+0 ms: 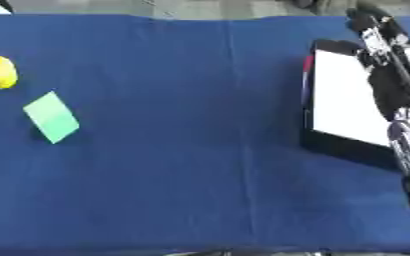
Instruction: Pick up the objects with one hand, pass them to the other hand, and then place them into the box on the other side of the table.
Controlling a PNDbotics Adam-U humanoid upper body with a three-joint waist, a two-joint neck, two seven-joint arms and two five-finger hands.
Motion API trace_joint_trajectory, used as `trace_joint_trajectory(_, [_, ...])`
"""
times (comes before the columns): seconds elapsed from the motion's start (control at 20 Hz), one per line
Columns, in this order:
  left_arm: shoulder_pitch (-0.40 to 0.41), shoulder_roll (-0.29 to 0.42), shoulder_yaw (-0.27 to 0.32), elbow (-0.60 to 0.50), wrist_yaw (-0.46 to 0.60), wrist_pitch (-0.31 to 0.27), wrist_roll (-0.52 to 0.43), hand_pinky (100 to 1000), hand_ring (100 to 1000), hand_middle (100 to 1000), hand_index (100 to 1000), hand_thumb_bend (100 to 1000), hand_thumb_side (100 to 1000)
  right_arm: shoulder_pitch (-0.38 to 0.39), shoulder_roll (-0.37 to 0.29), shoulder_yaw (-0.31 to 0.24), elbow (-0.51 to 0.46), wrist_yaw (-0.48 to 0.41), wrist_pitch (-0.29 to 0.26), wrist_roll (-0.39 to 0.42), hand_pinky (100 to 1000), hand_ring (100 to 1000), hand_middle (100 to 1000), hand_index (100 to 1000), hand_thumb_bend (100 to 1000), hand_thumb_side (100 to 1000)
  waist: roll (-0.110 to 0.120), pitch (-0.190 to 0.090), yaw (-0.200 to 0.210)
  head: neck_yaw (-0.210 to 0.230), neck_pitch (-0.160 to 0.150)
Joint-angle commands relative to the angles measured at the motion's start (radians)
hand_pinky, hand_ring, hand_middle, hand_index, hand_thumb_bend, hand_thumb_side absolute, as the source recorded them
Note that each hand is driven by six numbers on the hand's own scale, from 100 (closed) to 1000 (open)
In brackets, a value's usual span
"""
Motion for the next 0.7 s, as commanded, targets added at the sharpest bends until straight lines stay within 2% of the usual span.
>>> trace_joint_trajectory(0.05, [-0.007, 0.013, 0.009, -0.011, 0.003, -0.002, -0.003, 819, 727, 773, 882, 190, 831, -0.006, -0.031, -0.006, -0.022, 0.0, -0.003, 0.0, 911, 1000, 908, 928, 100, 642, 0.002, -0.016, 0.001, 0.003, -0.008])
trace_joint_trajectory(0.45, [-0.007, 0.018, 0.01, -0.01, 0.002, -0.002, -0.005, 819, 727, 771, 879, 189, 827, -0.006, -0.033, -0.005, -0.022, 0.0, -0.003, 0.001, 910, 1000, 908, 928, 100, 641, 0.001, -0.016, 0.0, 0.007, -0.01])
trace_joint_trajectory(0.7, [-0.012, 0.096, 0.01, 0.012, -0.024, 0.014, -0.013, 823, 730, 773, 884, 191, 791, -0.007, -0.039, -0.004, -0.022, 0.001, -0.003, 0.001, 910, 1000, 907, 928, 100, 641, 0.006, -0.015, -0.003, 0.052, -0.015])
